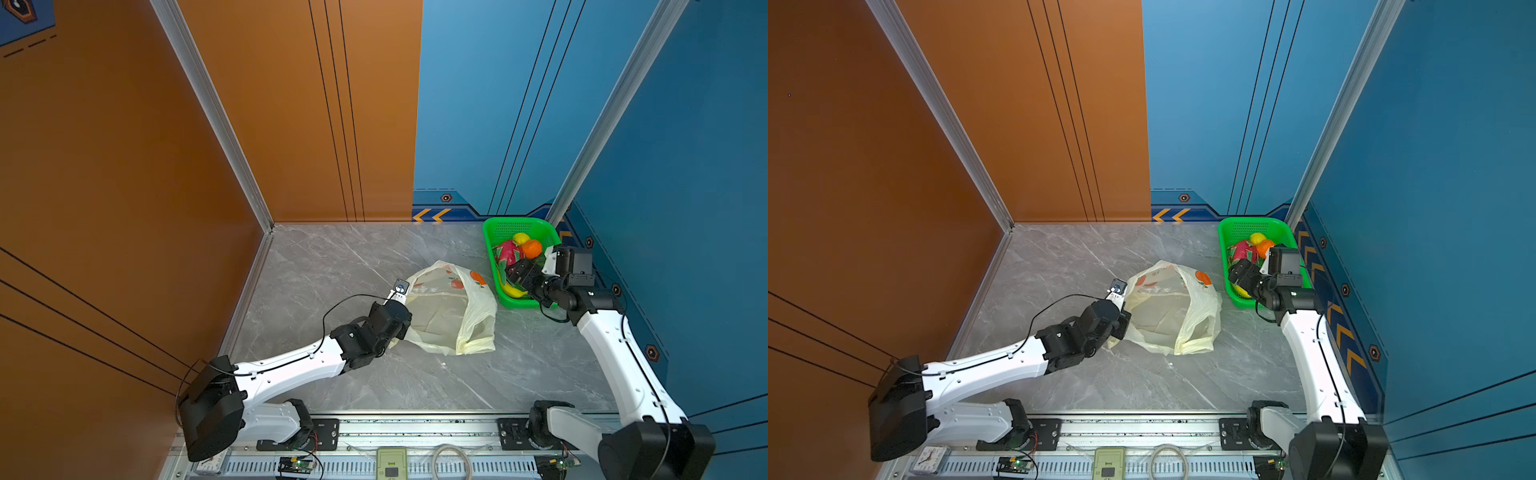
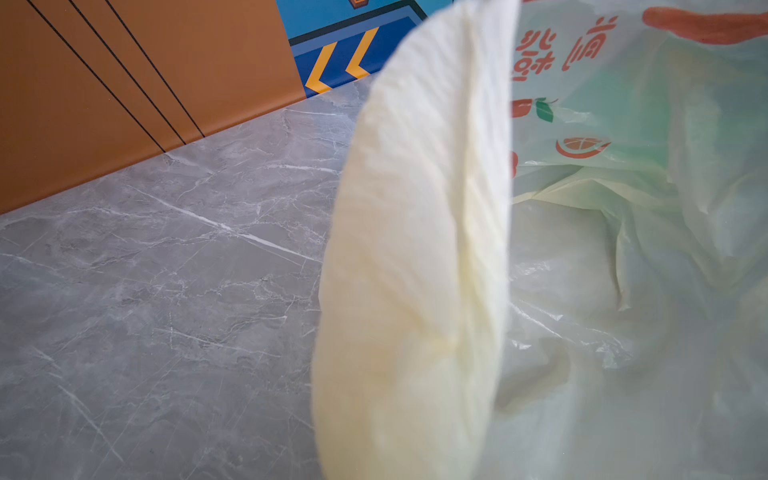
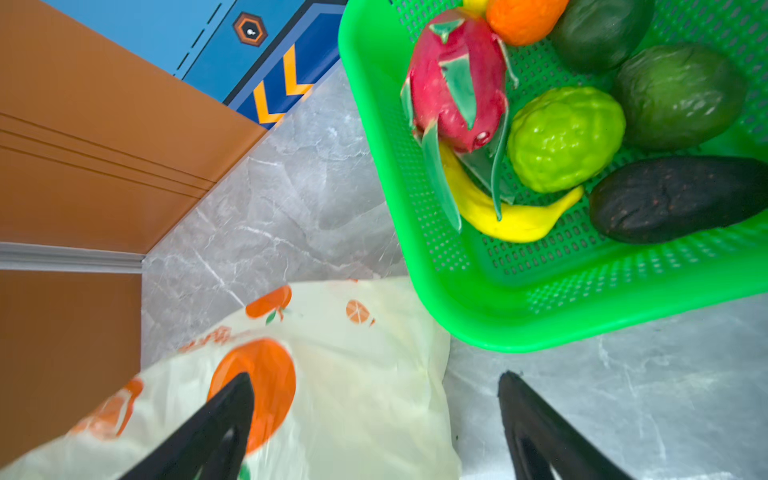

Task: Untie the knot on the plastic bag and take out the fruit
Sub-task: 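Release the bag edge with the left gripper and draw it back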

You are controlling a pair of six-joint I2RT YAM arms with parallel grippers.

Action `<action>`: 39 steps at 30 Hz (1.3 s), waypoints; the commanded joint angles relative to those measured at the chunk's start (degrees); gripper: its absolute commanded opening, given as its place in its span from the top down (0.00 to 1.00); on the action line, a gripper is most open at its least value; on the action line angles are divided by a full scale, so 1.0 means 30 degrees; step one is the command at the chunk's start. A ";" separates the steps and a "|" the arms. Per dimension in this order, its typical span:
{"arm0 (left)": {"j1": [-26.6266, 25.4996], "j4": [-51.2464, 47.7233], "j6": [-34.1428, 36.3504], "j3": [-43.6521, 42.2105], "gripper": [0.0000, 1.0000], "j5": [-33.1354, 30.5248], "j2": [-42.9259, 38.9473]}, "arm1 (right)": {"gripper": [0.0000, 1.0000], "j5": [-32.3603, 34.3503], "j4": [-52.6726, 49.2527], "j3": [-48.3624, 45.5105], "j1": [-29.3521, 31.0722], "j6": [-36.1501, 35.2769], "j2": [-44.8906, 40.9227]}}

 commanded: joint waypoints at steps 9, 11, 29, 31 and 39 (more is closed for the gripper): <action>0.3892 0.3129 0.1584 0.1504 1.00 0.3003 0.3413 | 0.07 0.1431 -0.4775 -0.1842 0.2139 0.1858 -0.4873; 0.4581 0.3313 0.1486 0.2066 1.00 0.3578 0.4398 | 0.07 0.1561 -0.5049 -0.2043 0.2322 0.1975 -0.5190; 0.5578 0.2075 0.0917 0.2389 0.30 0.7618 0.4419 | 0.04 0.1785 -0.4692 -0.2119 0.2752 0.1431 -0.4273; 0.5460 0.1988 0.0809 0.1841 0.17 0.7926 0.3596 | 0.03 0.1756 -0.4494 -0.2220 0.2790 0.1331 -0.4087; 0.4469 0.0833 0.0411 -0.0508 0.02 0.7812 -0.0390 | 0.00 0.2298 -0.3528 -0.2793 0.2882 -0.0352 -0.3603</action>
